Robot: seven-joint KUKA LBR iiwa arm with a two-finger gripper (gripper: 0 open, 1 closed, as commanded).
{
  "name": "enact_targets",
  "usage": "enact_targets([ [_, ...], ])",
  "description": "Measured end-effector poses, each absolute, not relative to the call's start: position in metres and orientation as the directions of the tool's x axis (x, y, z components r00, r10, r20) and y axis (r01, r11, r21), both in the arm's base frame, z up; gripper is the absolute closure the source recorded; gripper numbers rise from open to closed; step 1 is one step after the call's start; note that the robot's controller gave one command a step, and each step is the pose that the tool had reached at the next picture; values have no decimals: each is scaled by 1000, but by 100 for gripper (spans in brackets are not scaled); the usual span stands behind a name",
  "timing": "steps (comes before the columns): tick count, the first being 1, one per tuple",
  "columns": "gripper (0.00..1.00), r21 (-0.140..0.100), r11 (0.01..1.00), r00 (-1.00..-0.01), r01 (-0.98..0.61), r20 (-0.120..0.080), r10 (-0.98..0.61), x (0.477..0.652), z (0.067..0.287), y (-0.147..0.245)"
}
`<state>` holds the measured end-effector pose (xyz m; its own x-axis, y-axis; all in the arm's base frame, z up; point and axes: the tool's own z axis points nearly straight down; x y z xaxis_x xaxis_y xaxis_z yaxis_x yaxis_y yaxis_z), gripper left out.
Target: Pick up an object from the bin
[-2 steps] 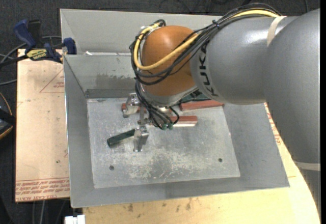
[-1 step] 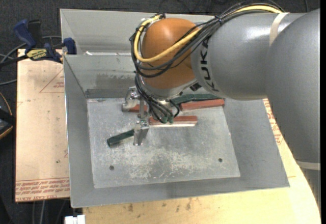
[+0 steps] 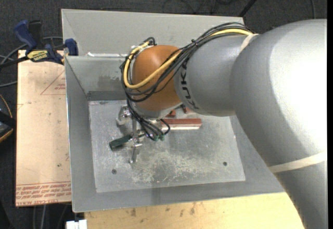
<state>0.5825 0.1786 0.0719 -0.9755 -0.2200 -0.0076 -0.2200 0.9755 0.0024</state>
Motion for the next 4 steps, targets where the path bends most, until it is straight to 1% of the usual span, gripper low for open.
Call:
enact_targets([
  [1,100,6,966,-966,-259,-26,-259,588,77,180],
  [2,100,6,965,-964,-264,-27,-264,588,77,180],
  [3,100,5,964,-964,-266,-22,-265,587,80,180],
  [4,100,2,964,-964,-266,-1,-266,581,96,177],
])
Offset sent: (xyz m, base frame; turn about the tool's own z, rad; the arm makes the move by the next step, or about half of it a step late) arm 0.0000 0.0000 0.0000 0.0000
